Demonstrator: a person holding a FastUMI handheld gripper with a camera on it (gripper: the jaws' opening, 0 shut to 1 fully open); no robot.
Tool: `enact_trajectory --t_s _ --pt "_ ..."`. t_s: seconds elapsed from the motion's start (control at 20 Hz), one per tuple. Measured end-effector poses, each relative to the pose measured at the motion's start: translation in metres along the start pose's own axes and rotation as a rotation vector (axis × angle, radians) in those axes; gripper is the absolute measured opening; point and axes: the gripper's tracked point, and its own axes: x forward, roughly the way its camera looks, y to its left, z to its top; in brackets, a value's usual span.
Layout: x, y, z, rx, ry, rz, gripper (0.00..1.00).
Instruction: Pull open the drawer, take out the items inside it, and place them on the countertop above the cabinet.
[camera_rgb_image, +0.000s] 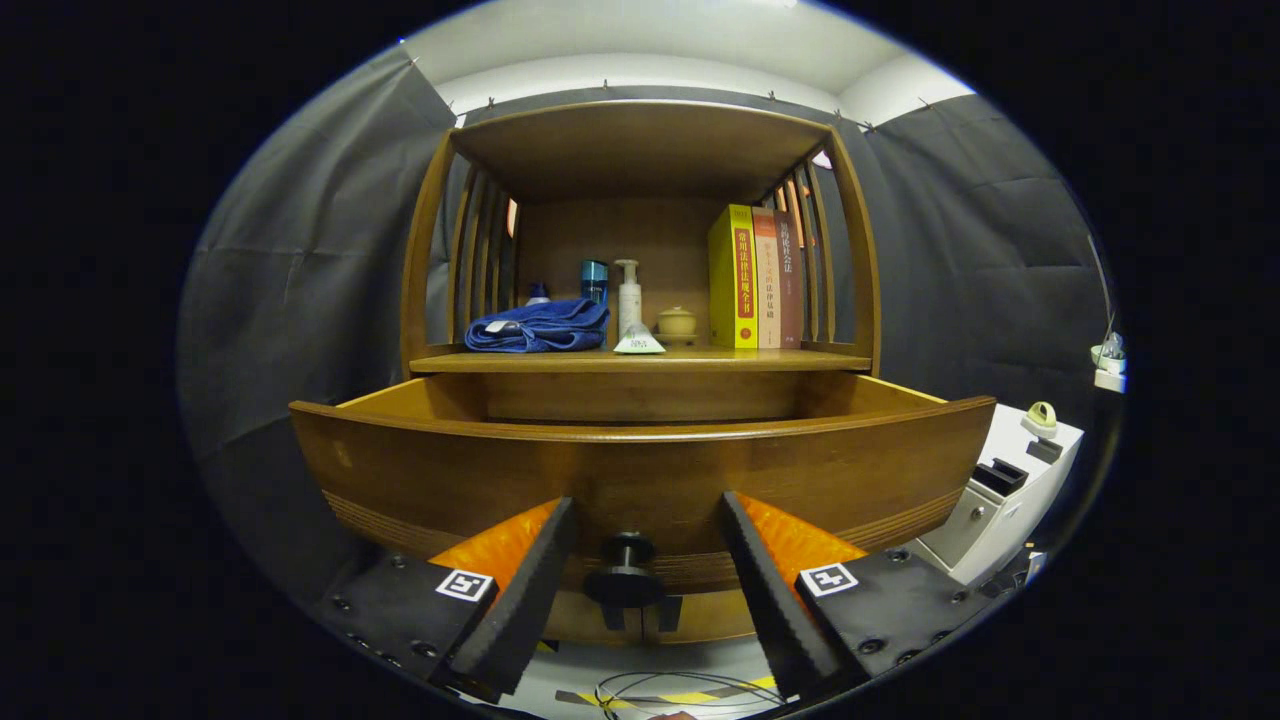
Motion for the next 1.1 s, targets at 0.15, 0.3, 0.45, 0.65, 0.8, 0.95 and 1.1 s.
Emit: enact_trajectory --t_s 0.15,0.3,0.45,0.65,0.8,0.95,1.1 --pt "0.017 0.000 0.008 -0.003 -0.005 -0.001 0.96" --pt "0.034 0.000 0.013 -0.003 -0.004 0.000 0.96" --pt "0.051 0.000 0.017 -0.003 -0.004 0.000 0.96" --pt "0.077 0.003 0.018 -0.009 -0.013 -0.002 0.96" --pt "0.096 0.003 0.021 -0.009 -0.015 -0.006 0.96" --pt "0.116 0.003 0.024 -0.013 -0.015 -0.009 0.96" --pt "0.136 0.005 0.025 -0.021 -0.016 -0.011 0.96"
